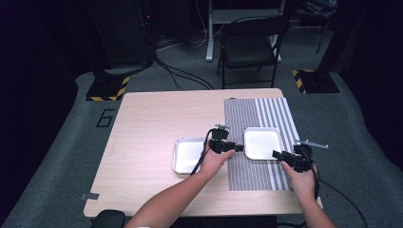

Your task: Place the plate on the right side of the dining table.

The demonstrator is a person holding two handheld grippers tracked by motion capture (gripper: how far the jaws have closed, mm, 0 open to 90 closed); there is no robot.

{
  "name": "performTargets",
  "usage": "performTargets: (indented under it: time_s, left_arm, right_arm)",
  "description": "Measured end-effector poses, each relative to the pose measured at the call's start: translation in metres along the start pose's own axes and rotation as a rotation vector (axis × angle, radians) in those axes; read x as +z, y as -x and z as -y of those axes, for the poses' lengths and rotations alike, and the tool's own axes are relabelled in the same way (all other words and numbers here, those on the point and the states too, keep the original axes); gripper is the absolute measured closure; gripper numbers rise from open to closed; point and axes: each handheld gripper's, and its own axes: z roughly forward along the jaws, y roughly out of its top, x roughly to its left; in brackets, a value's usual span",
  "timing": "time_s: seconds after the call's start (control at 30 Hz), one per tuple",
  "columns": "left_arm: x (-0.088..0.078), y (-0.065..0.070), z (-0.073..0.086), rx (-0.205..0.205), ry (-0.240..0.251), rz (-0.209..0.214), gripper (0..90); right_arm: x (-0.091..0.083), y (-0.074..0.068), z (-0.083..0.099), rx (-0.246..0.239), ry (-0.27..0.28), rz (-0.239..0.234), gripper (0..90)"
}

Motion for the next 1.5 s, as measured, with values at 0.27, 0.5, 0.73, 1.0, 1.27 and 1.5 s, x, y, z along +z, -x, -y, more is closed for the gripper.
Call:
performTargets:
  time_s: [0.27,0.5,0.73,1.0,1.27,1.5]
  left_arm:
    - [-0.01,-0.005,0.0,0.007,0.007,-0.011,50.2]
    - [-0.022,-0.009,0.0,0.005,0.025,-0.019,49.1]
    - [-0.038,-0.019,0.002,0.009,0.047,-0.041,48.0]
    - [-0.066,-0.036,0.007,0.014,0.072,-0.09,44.1]
    - [-0.096,-0.054,0.017,0.007,0.108,-0.131,40.9]
    - [-0.119,-0.068,0.027,0.01,0.113,-0.147,37.8]
  right_arm:
    - [-0.002,-0.012,0.0,-0.022,0.001,-0.027,49.9]
    - [-0.003,-0.024,-0.002,-0.052,-0.002,-0.052,48.4]
    - [-0.002,-0.032,-0.003,-0.078,-0.012,-0.071,48.0]
    - [0.001,-0.043,-0.007,-0.108,-0.02,-0.1,46.3]
    - [0.009,-0.068,-0.012,-0.185,-0.034,-0.14,43.3]
    - [0.018,-0.09,-0.011,-0.249,-0.063,-0.195,39.6]
